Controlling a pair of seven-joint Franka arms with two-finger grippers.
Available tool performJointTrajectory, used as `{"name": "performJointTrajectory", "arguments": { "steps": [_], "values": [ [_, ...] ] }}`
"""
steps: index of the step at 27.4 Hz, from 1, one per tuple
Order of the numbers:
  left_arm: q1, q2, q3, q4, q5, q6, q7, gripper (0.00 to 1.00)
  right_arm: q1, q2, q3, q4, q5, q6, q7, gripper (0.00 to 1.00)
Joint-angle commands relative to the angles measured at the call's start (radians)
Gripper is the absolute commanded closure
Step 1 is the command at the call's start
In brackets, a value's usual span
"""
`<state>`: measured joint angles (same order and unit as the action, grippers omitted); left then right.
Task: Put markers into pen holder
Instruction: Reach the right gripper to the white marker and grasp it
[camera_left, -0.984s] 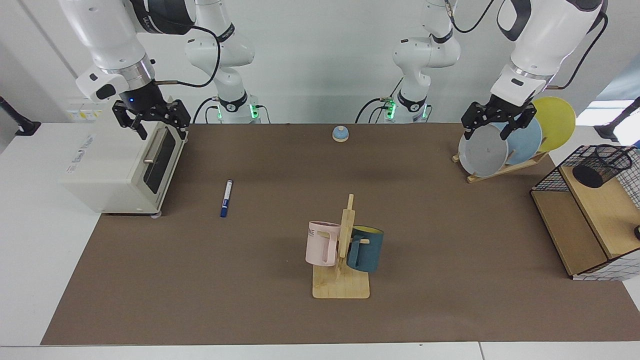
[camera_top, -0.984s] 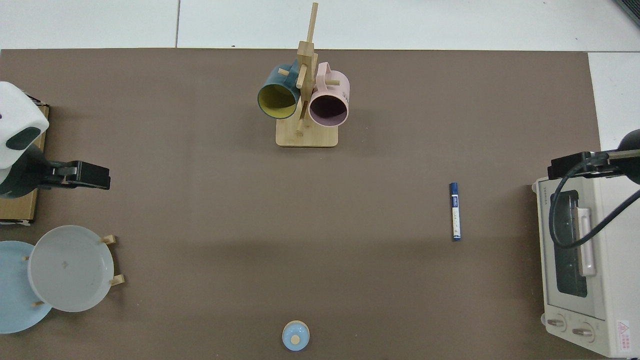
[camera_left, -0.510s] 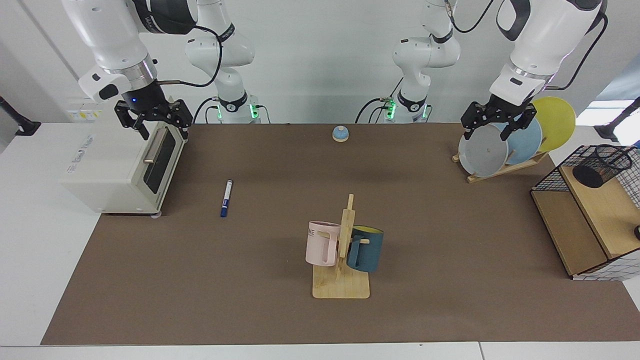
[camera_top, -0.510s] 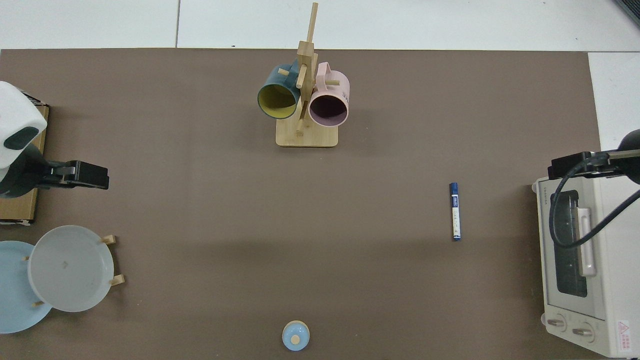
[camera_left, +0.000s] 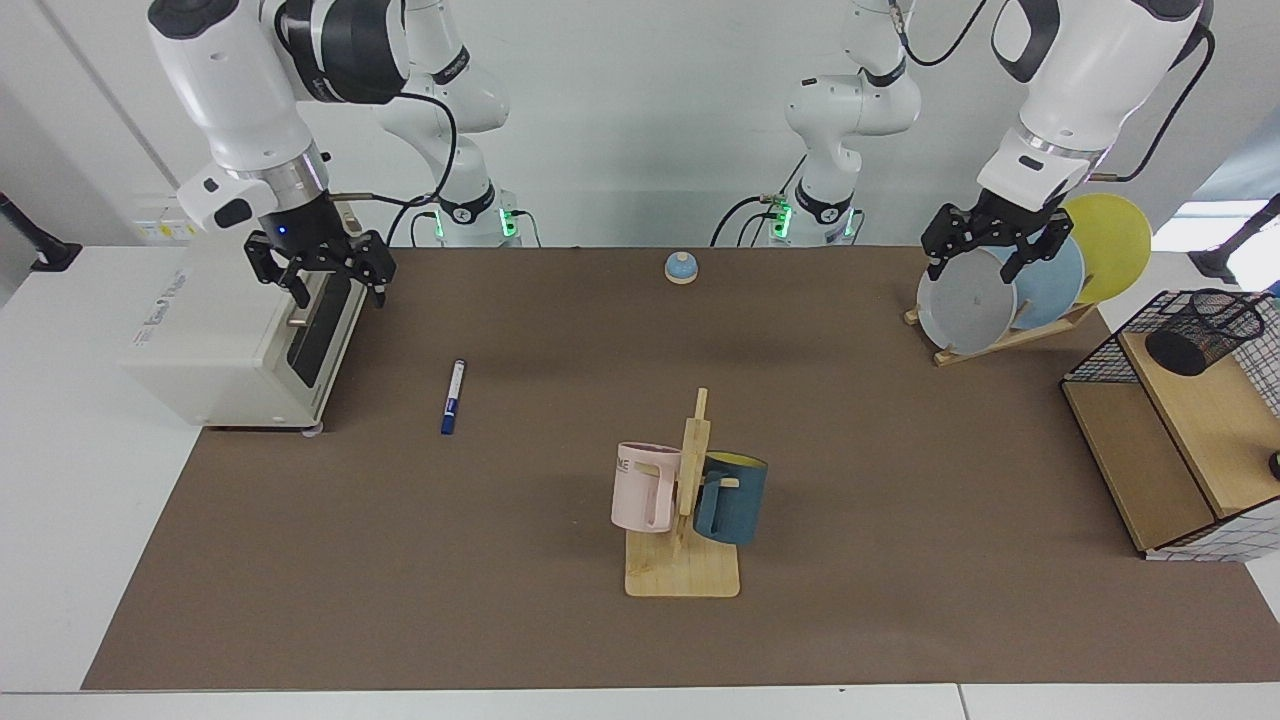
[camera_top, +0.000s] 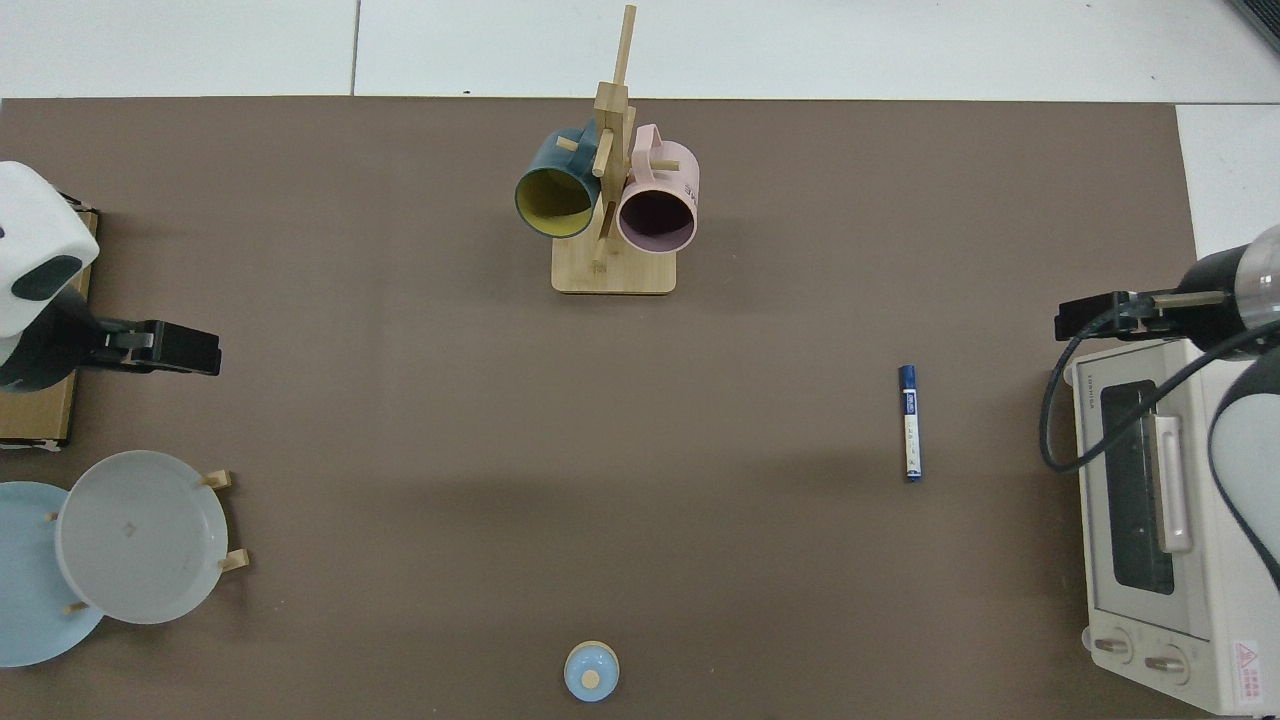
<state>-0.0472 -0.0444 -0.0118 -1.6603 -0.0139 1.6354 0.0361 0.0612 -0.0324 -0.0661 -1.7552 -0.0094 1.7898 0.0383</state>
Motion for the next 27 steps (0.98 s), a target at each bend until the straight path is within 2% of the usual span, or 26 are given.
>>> {"name": "performJointTrajectory", "arguments": {
  "steps": [1, 5, 9, 13, 18, 23, 27],
  "values": [
    [-0.013, -0.028, 0.006, -0.036, 0.005, 0.021, 0.013, 0.0, 0.023, -0.02, 0.006, -0.131, 0.014, 0.121, 0.078, 0.0],
    [-0.019, -0.028, 0.001, -0.036, 0.003, 0.017, 0.027, 0.0, 0.052, -0.003, 0.006, -0.211, 0.014, 0.166, 0.144, 0.0],
    [-0.02, -0.028, -0.007, -0.036, 0.003, 0.008, 0.042, 0.0, 0.081, 0.026, 0.006, -0.325, 0.016, 0.328, 0.199, 0.0],
    [-0.02, -0.029, -0.01, -0.036, 0.002, -0.011, 0.041, 0.0, 0.091, 0.04, 0.006, -0.398, 0.016, 0.371, 0.252, 0.0],
    [-0.02, -0.032, -0.017, -0.03, -0.015, -0.109, 0.03, 0.0, 0.08, 0.08, 0.006, -0.446, 0.016, 0.465, 0.256, 0.0],
    [-0.022, -0.034, -0.04, -0.032, -0.063, -0.101, 0.045, 0.0, 0.069, 0.144, 0.006, -0.466, 0.016, 0.559, 0.268, 0.0],
    [-0.019, -0.035, -0.089, -0.033, -0.063, -0.117, 0.047, 0.0, 0.061, 0.177, 0.006, -0.466, 0.016, 0.572, 0.27, 0.0]
  ]
}}
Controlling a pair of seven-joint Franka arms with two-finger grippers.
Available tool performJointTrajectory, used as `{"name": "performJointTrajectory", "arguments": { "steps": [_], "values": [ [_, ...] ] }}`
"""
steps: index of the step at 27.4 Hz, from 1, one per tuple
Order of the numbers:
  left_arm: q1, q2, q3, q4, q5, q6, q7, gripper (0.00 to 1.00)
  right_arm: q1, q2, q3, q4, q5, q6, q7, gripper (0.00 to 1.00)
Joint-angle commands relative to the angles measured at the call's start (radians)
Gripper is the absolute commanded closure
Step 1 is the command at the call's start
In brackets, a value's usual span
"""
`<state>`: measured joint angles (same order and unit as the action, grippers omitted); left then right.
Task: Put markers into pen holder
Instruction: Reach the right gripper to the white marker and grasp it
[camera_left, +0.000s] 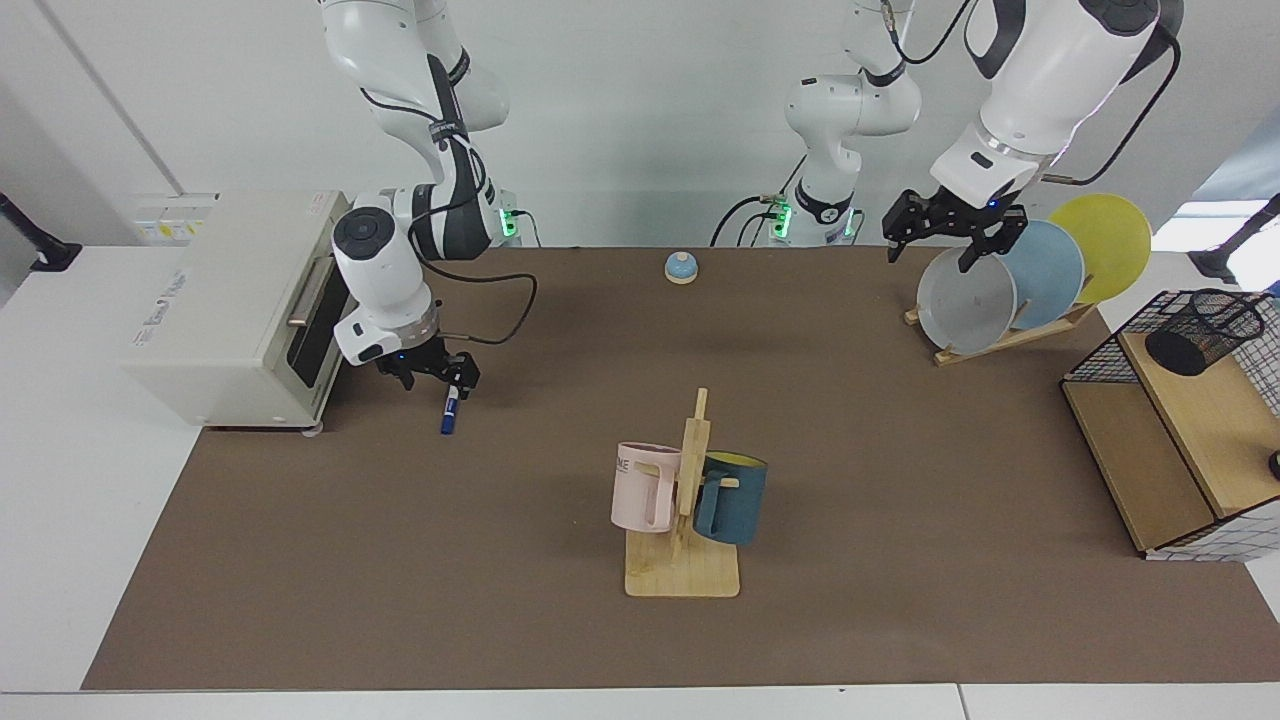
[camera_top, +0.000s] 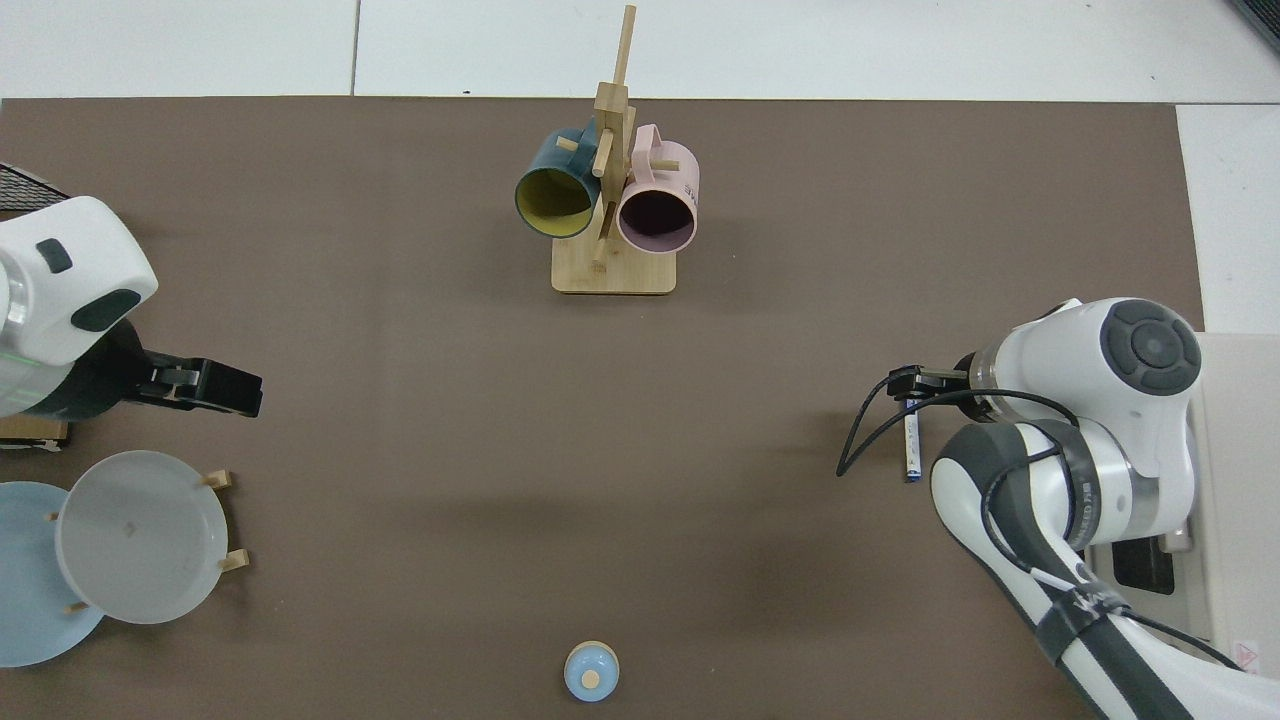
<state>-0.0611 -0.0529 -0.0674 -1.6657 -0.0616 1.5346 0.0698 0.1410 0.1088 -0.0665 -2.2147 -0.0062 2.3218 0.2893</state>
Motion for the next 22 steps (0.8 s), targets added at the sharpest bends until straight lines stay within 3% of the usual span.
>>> {"name": "performJointTrajectory", "arguments": {
  "steps": [1, 14, 16, 18, 19, 22],
  "values": [
    [-0.006, -0.027, -0.035, -0.029, -0.017, -0.019, 0.018, 0.0, -0.018, 0.045, 0.007, -0.007, 0.012, 0.042, 0.021, 0.0],
    [0.003, -0.028, -0.025, -0.028, -0.015, -0.022, 0.332, 0.0, -0.004, 0.081, 0.007, -0.017, 0.012, 0.044, 0.053, 0.0],
    [0.004, -0.028, -0.023, -0.028, -0.015, -0.019, 0.372, 0.0, -0.003, 0.084, 0.007, -0.016, 0.012, 0.044, 0.053, 0.05],
    [0.0, -0.028, -0.026, -0.028, -0.015, -0.014, 0.404, 0.0, -0.004, 0.088, 0.007, -0.013, 0.012, 0.044, 0.053, 0.26],
    [-0.003, -0.028, -0.028, -0.028, -0.015, -0.014, 0.416, 0.0, -0.008, 0.089, 0.007, -0.011, 0.012, 0.044, 0.053, 0.41],
    [-0.006, -0.028, -0.035, -0.028, -0.015, -0.01, 0.435, 0.0, -0.008, 0.089, 0.007, -0.01, 0.014, 0.042, 0.054, 1.0]
  ]
}}
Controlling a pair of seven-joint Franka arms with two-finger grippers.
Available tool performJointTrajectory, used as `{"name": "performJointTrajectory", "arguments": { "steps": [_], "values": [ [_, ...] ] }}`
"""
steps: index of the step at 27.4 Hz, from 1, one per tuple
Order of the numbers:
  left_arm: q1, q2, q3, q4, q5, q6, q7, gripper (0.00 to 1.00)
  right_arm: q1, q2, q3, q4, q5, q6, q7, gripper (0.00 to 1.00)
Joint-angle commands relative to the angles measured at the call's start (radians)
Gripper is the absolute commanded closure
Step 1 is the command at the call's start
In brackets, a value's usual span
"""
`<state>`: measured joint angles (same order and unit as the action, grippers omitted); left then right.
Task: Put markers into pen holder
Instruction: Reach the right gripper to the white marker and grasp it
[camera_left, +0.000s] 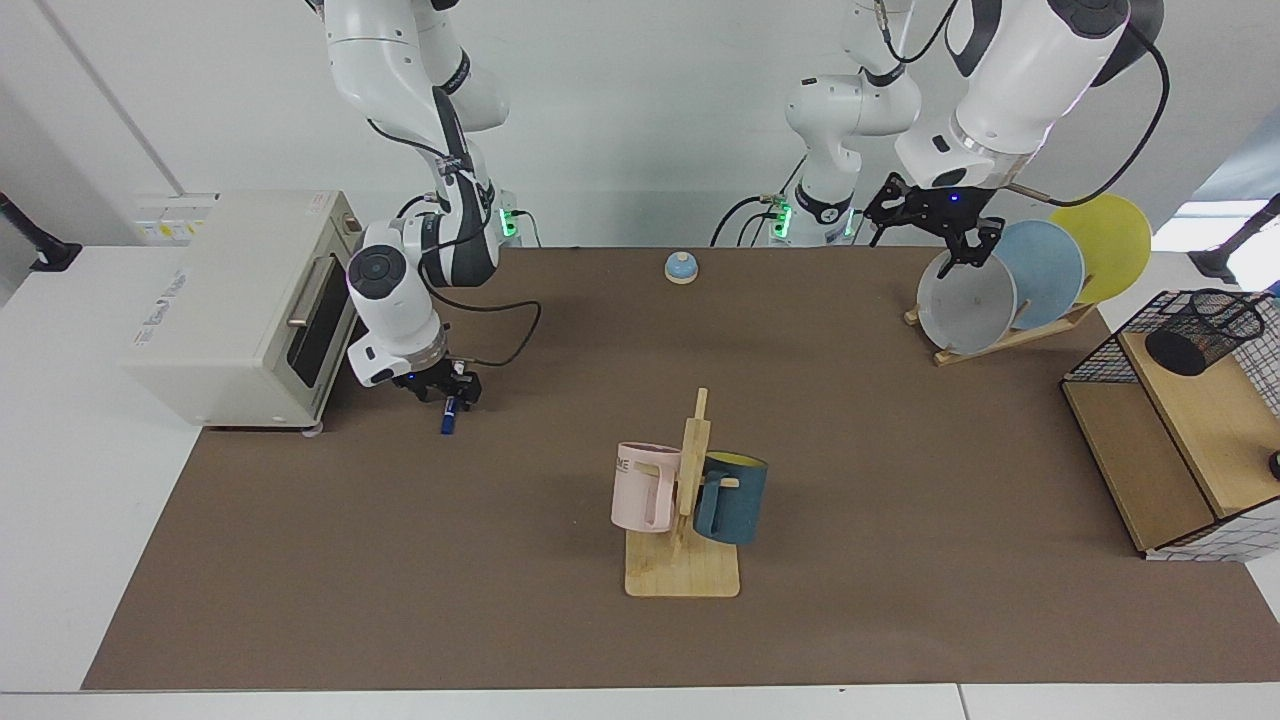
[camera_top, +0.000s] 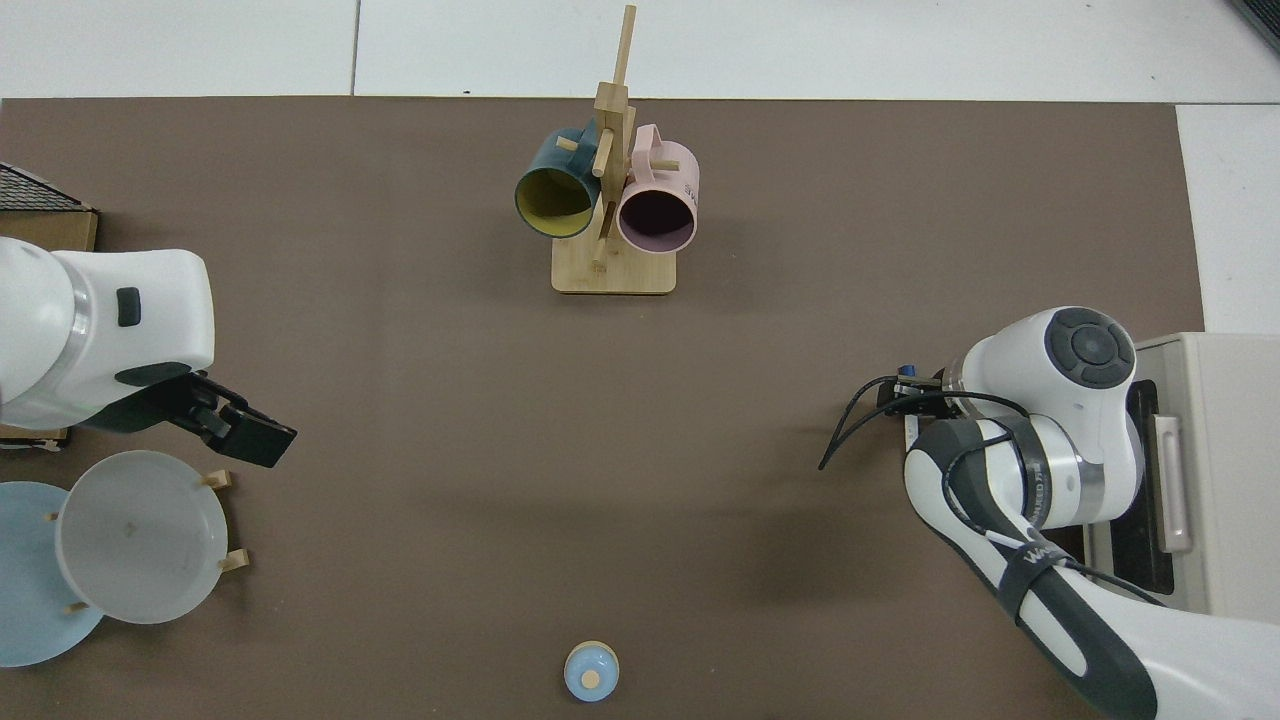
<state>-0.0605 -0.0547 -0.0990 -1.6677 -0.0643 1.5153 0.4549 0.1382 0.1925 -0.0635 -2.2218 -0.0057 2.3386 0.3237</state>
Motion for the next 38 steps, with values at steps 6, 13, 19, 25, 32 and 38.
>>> {"name": "performJointTrajectory", "arguments": {
  "steps": [6, 13, 19, 25, 32, 38],
  "values": [
    [-0.016, -0.025, -0.042, -0.03, -0.012, 0.045, 0.048, 0.0, -0.002, 0.007, 0.004, 0.004, 0.026, 0.024, 0.099, 1.0],
    [-0.022, -0.017, -0.08, -0.052, -0.012, 0.075, 0.045, 0.0, -0.002, 0.007, 0.004, 0.011, 0.026, 0.024, 0.133, 1.0],
    [-0.024, -0.022, -0.085, -0.047, -0.011, 0.068, 0.097, 0.0, 0.001, -0.018, 0.007, 0.047, 0.05, -0.019, 0.272, 1.0],
    [-0.03, -0.023, -0.11, -0.047, -0.008, 0.08, 0.258, 0.0, 0.02, -0.068, 0.005, 0.174, 0.203, -0.185, 0.529, 1.0],
    [-0.018, -0.025, -0.093, -0.044, -0.012, 0.083, 0.386, 0.0, 0.058, -0.09, 0.011, 0.295, 0.374, -0.295, 0.793, 1.0],
    [-0.012, -0.022, -0.077, -0.038, -0.008, 0.135, 0.406, 0.0, 0.106, -0.107, 0.019, 0.366, 0.501, -0.311, 1.04, 1.0]
  ]
}}
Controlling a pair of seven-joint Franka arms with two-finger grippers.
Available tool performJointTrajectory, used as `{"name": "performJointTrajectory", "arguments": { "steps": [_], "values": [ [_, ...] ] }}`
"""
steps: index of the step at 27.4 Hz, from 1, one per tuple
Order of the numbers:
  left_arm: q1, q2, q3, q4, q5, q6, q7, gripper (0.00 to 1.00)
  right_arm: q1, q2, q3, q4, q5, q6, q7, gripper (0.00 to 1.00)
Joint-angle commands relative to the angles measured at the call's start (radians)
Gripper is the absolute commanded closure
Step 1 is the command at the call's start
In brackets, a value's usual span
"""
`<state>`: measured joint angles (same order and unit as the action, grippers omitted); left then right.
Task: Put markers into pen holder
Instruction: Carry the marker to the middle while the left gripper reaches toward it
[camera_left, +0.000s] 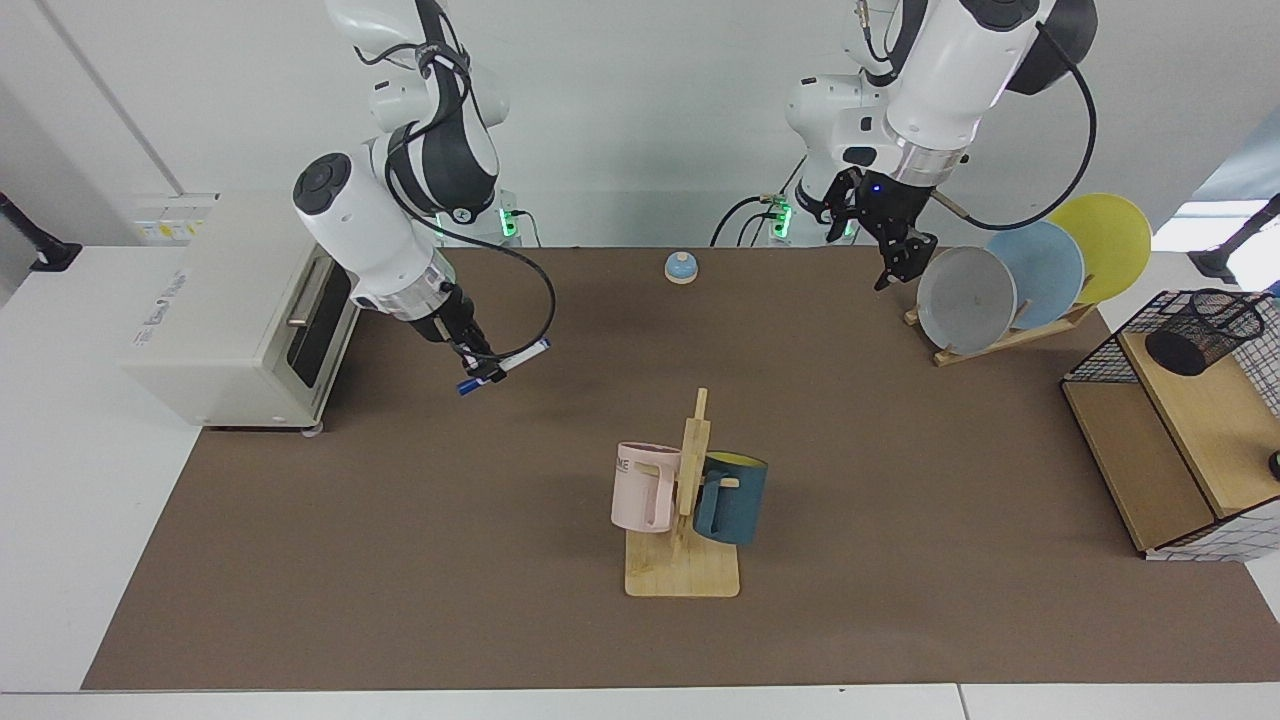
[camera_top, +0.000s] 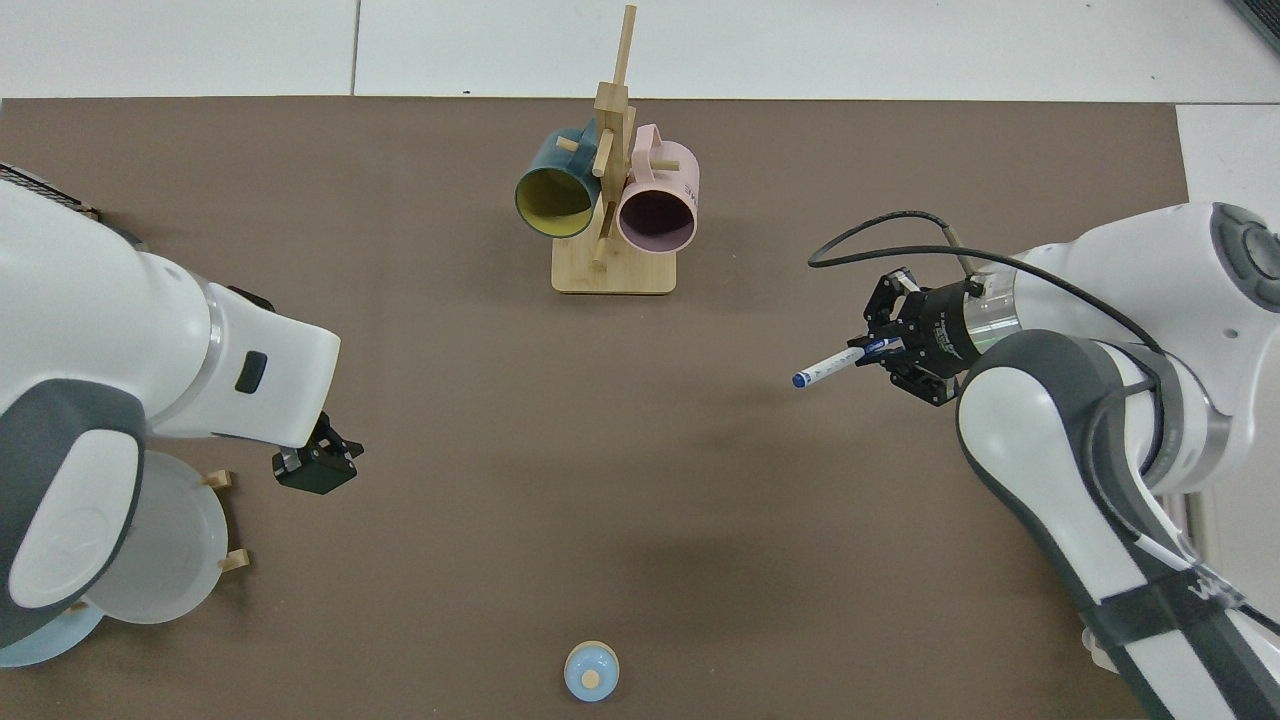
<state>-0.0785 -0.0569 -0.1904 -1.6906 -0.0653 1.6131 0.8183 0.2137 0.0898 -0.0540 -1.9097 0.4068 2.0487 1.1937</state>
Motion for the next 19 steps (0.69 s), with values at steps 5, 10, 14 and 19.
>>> {"name": "performJointTrajectory", "arguments": {
  "steps": [5, 10, 14, 19],
  "values": [
    [0.003, -0.017, 0.011, -0.014, -0.013, 0.047, 0.133, 0.0, 0.107, -0.001, 0.011, 0.113, 0.121, -0.006, 0.354, 1.0],
    [-0.018, -0.02, -0.024, -0.017, -0.013, 0.051, 0.144, 0.0, 0.176, 0.005, 0.013, 0.147, 0.139, 0.043, 0.529, 1.0],
    [-0.018, -0.017, -0.06, -0.02, -0.031, 0.093, 0.148, 0.0, 0.228, 0.005, 0.013, 0.146, 0.213, 0.149, 0.624, 1.0],
    [-0.02, -0.005, -0.087, -0.02, -0.073, 0.148, 0.188, 0.0, 0.306, 0.007, 0.013, 0.147, 0.23, 0.241, 0.754, 1.0]
  ]
}}
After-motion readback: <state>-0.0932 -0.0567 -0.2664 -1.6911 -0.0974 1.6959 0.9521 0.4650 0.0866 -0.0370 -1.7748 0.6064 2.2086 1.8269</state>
